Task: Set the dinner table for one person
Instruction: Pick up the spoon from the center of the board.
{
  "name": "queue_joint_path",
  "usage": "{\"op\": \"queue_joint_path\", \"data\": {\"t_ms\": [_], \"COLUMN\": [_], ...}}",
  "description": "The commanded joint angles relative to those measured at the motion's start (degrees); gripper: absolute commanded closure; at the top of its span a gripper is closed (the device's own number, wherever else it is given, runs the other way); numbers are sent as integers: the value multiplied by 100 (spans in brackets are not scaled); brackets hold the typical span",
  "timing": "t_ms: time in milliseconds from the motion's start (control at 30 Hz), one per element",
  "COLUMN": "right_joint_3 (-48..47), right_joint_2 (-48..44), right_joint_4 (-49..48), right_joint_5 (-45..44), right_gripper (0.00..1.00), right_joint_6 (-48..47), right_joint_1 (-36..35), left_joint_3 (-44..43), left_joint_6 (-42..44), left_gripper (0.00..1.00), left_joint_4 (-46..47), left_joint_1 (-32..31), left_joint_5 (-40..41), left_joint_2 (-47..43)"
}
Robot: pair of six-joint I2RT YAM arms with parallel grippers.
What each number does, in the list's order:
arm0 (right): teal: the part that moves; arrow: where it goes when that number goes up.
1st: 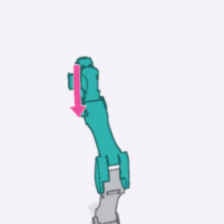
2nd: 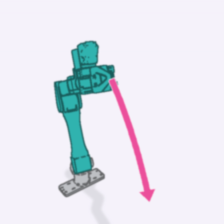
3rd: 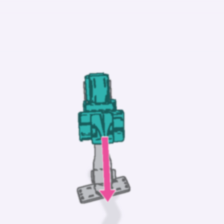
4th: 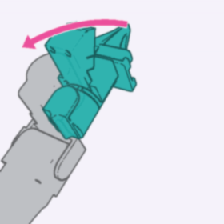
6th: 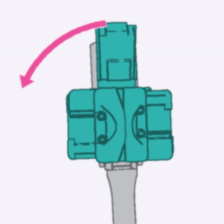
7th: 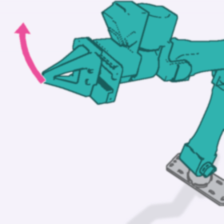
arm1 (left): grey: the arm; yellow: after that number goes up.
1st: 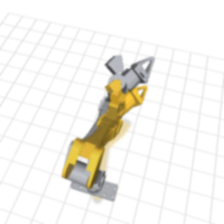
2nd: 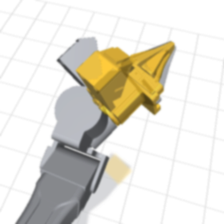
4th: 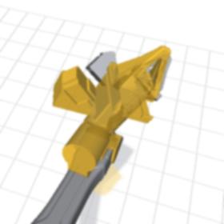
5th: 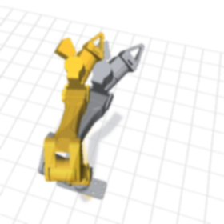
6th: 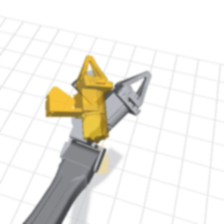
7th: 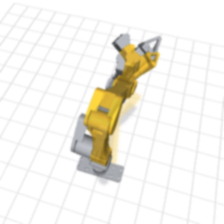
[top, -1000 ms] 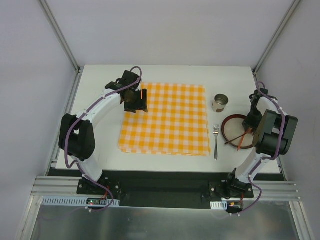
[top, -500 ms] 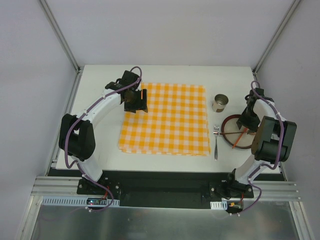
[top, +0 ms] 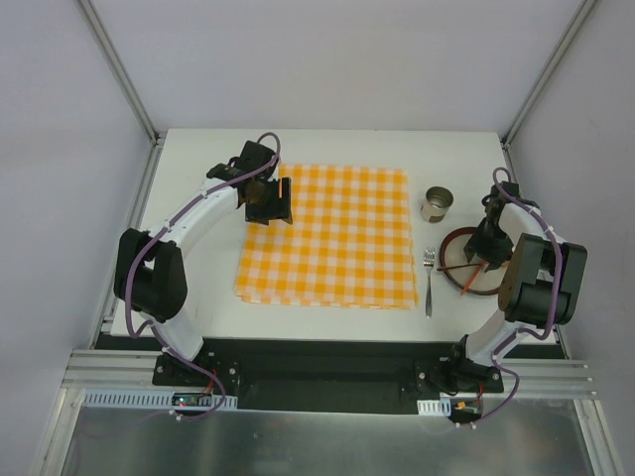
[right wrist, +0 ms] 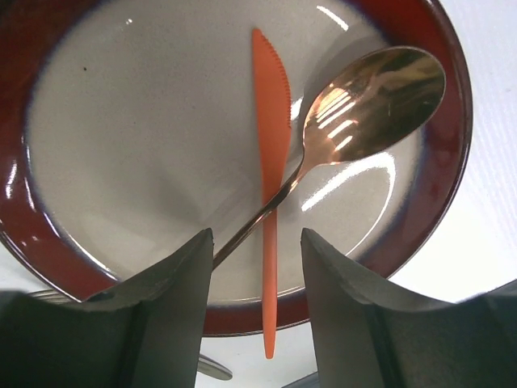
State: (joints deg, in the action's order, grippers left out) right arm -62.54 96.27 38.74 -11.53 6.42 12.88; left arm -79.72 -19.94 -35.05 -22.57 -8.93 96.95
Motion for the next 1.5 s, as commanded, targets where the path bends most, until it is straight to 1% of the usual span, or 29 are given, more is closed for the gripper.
{"op": "queue_joint_path", "data": {"t_ms": [0, 67, 167, 367, 433, 533, 567, 633, 667, 700, 867, 1167, 1467], "right_joint_3": [32, 75, 111, 181, 172, 155, 155, 137, 120, 120, 49, -179, -522], "right_joint_2": [-161, -135, -56, 50, 102, 120, 129, 120, 120, 120, 120, -38, -371], "right_joint_4": [-121, -156, -218, -306, -315, -306, -306, -288, -288, -280, -209, 1, 432], "right_joint_5": [63, 81, 72, 81, 89, 81, 81, 72, 72, 63, 19, -271, -649], "right_gripper": [49, 51, 55, 58, 63, 64, 67, 80, 87, 99, 99, 99, 99], "right_joint_6": [79, 79, 53, 44, 35, 35, 18, 18, 18, 0, -9, -88, -62], "right_joint_1": [-40, -40, -49, -40, -49, -58, -58, -67, -67, -75, -128, -444, -1138], "left_joint_3": [53, 53, 62, 115, 150, 194, 203, 203, 203, 194, 246, 335, 414], "left_joint_6": [8, 8, -1, -9, -18, -27, -36, -45, -53, -53, -53, -36, 61], "left_gripper": [36, 36, 36, 36, 36, 36, 36, 36, 36, 36, 36, 36, 36], "left_joint_4": [-72, -72, -72, -64, -64, -64, -72, -64, -64, -64, 6, 209, 349], "left_joint_1": [-72, -72, -72, -72, -72, -72, -72, -72, -72, -72, -72, -72, -72], "left_joint_5": [67, 84, 93, 128, 146, 198, 190, 207, 225, 234, 278, 287, 295], "left_joint_2": [-317, -325, -343, -317, -317, -334, -343, -369, -369, -369, -405, -334, -124]}}
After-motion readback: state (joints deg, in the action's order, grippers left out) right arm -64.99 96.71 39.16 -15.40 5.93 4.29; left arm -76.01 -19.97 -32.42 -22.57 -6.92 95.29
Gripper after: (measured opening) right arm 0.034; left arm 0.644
